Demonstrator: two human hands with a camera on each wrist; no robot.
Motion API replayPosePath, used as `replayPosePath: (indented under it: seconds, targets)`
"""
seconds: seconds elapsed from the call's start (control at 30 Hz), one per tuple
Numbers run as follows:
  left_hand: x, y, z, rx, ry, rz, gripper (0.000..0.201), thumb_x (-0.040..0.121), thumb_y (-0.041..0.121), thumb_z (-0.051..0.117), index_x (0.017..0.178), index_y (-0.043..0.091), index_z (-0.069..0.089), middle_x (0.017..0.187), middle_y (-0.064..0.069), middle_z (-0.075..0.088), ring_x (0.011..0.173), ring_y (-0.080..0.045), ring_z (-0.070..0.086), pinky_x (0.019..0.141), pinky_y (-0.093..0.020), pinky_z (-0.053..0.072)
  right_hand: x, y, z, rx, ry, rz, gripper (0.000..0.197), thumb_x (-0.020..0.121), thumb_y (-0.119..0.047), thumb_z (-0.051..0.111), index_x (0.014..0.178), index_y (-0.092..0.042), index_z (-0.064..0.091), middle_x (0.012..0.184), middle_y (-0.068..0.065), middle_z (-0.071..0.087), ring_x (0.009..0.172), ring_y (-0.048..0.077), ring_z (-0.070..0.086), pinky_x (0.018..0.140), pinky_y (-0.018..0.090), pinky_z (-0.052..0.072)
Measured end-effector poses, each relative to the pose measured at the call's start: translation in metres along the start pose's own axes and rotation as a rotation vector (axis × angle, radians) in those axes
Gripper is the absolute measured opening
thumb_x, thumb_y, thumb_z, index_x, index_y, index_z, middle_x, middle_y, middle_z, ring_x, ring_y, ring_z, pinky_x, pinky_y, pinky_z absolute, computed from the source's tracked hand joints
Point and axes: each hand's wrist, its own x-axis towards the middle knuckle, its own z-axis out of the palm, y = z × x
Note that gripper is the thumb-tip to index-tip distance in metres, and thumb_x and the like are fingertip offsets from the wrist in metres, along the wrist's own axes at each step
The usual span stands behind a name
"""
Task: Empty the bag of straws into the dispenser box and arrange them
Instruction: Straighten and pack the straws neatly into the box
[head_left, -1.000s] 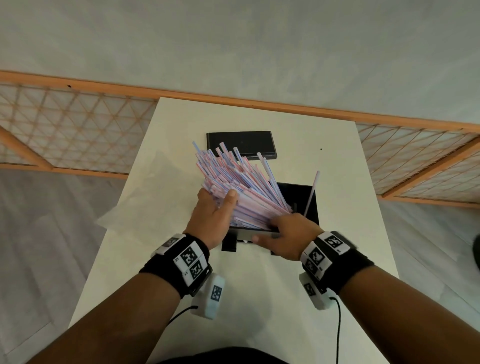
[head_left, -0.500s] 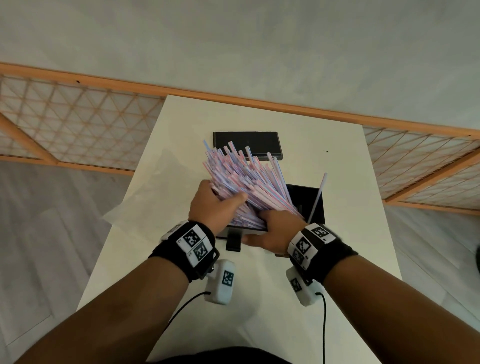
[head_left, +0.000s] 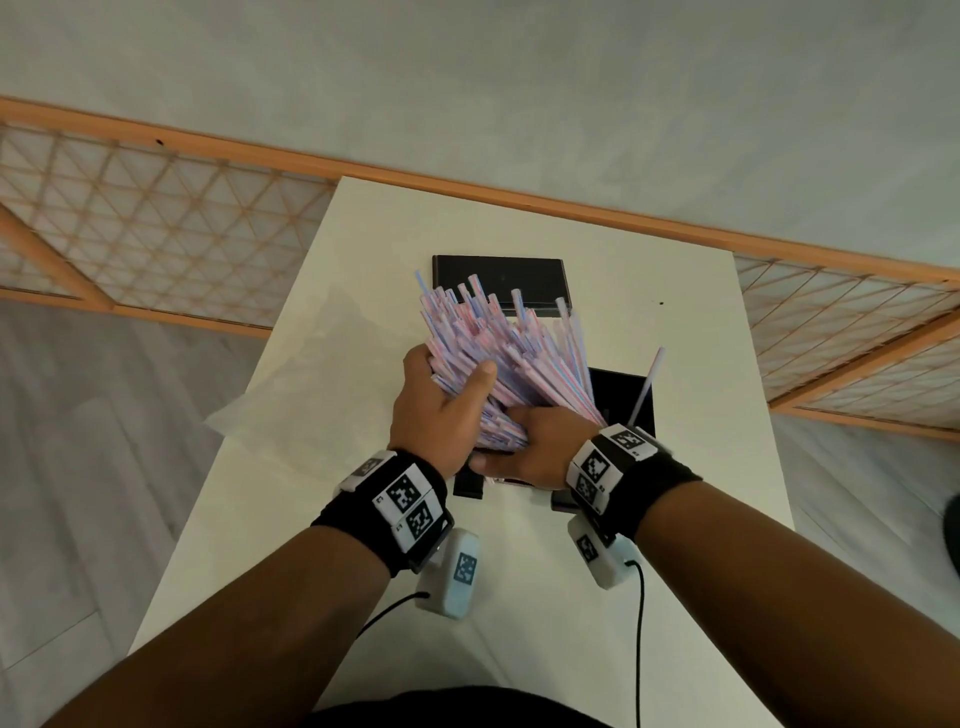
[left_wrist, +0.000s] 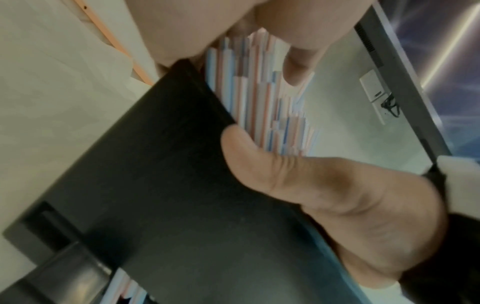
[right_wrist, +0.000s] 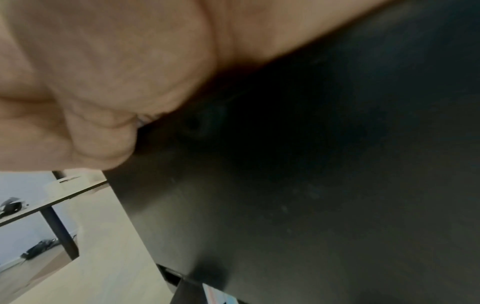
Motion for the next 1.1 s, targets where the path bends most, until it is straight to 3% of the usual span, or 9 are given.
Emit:
replayPosePath:
  seconds: [0.1, 0.23, 0.33, 0.4, 0.53, 0.73, 0.8, 0.93, 1.1]
  targets:
    - [-0.001, 0.001, -0.002, 0.002, 0.041, 0.056, 0.066, 0.085, 0.05, 0.072, 0.137, 0.02, 0.044, 0.121, 0.011, 0.065, 0.11, -0.012, 0.066, 0.098, -0.034, 0.052, -0.008, -0.003, -0.004, -0.03, 0.074, -0.033, 0.059, 0.08, -0.076, 0.056, 0.114, -0.027, 0.056, 0.121, 0.006, 0.064, 0.117, 0.027, 0.058, 0.098, 0.033, 0.045]
    - [-0.001, -0.001, -0.003, 0.101, -0.001, 0.05, 0.071, 0.091, 0.037, 0.074, 0.145, 0.011, 0.037, 0.125, 0.006, 0.062, 0.113, -0.016, 0.064, 0.094, -0.026, 0.046, -0.012, 0.001, 0.002, -0.106, 0.11, 0.018, 0.078, 0.076, -0.08, 0.054, 0.117, -0.014, 0.056, 0.11, 0.009, 0.065, 0.105, 0.029, 0.063, 0.087, 0.033, 0.05]
    - [-0.003, -0.005, -0.004, 0.073, -0.026, 0.012, 0.089, 0.084, 0.041, 0.081, 0.15, 0.011, 0.029, 0.125, 0.008, 0.058, 0.117, -0.015, 0.062, 0.098, -0.028, 0.046, -0.027, 0.013, 0.0, -0.063, 0.2, -0.112, 0.059, 0.077, -0.062, 0.067, 0.113, -0.017, 0.059, 0.102, 0.002, 0.065, 0.095, 0.022, 0.062, 0.081, 0.03, 0.049]
    - [-0.004, -0.006, -0.007, 0.077, -0.067, -0.02, 0.102, 0.076, 0.041, 0.088, 0.152, 0.014, 0.025, 0.127, 0.011, 0.053, 0.115, -0.01, 0.059, 0.1, -0.026, 0.046, -0.045, 0.022, -0.01, 0.022, 0.3, -0.179, 0.039, 0.076, -0.053, 0.071, 0.096, -0.02, 0.062, 0.085, -0.004, 0.064, 0.078, 0.018, 0.059, 0.072, 0.028, 0.045]
    - [-0.005, -0.012, -0.007, 0.12, -0.176, 0.017, 0.102, 0.064, 0.025, 0.098, 0.139, 0.024, 0.03, 0.116, 0.024, 0.058, 0.099, 0.014, 0.059, 0.077, -0.001, 0.043, -0.065, 0.055, -0.04, 0.071, 0.568, 0.083, 0.03, 0.079, -0.042, 0.074, 0.073, -0.016, 0.06, 0.067, -0.005, 0.063, 0.068, 0.02, 0.059, 0.063, 0.028, 0.04]
    - [-0.007, -0.014, -0.005, 0.105, -0.181, 0.048, 0.112, 0.06, 0.025, 0.099, 0.146, 0.02, 0.028, 0.123, 0.018, 0.06, 0.106, 0.001, 0.063, 0.09, -0.016, 0.046, -0.042, 0.101, -0.068, 0.114, 0.495, 0.43, 0.049, 0.082, -0.058, 0.068, 0.103, -0.014, 0.061, 0.099, 0.0, 0.061, 0.099, 0.027, 0.06, 0.074, 0.029, 0.039]
    - [-0.007, -0.014, -0.005, 0.114, -0.18, 0.055, 0.11, 0.061, 0.024, 0.099, 0.145, 0.019, 0.028, 0.119, 0.021, 0.06, 0.104, 0.006, 0.062, 0.093, -0.021, 0.048, -0.03, 0.103, -0.067, 0.162, 0.488, 0.404, 0.043, 0.084, -0.054, 0.068, 0.105, -0.017, 0.066, 0.103, 0.001, 0.063, 0.104, 0.028, 0.061, 0.077, 0.027, 0.038]
    - [-0.007, -0.016, -0.008, 0.129, -0.184, 0.041, 0.108, 0.063, 0.023, 0.098, 0.144, 0.019, 0.027, 0.11, 0.027, 0.058, 0.093, 0.021, 0.058, 0.086, -0.014, 0.048, -0.025, 0.092, -0.071, 0.199, 0.552, 0.305, 0.018, 0.089, -0.035, 0.066, 0.089, -0.019, 0.074, 0.078, -0.006, 0.061, 0.092, 0.023, 0.064, 0.071, 0.022, 0.037]
    - [-0.008, -0.019, -0.011, 0.133, -0.195, 0.017, 0.112, 0.06, 0.028, 0.099, 0.145, 0.021, 0.026, 0.116, 0.025, 0.059, 0.107, 0.0, 0.064, 0.099, -0.031, 0.053, -0.042, 0.06, -0.092, 0.171, 0.724, 0.066, 0.021, 0.094, -0.029, 0.061, 0.081, -0.013, 0.065, 0.081, -0.002, 0.068, 0.079, 0.018, 0.06, 0.068, 0.024, 0.036]
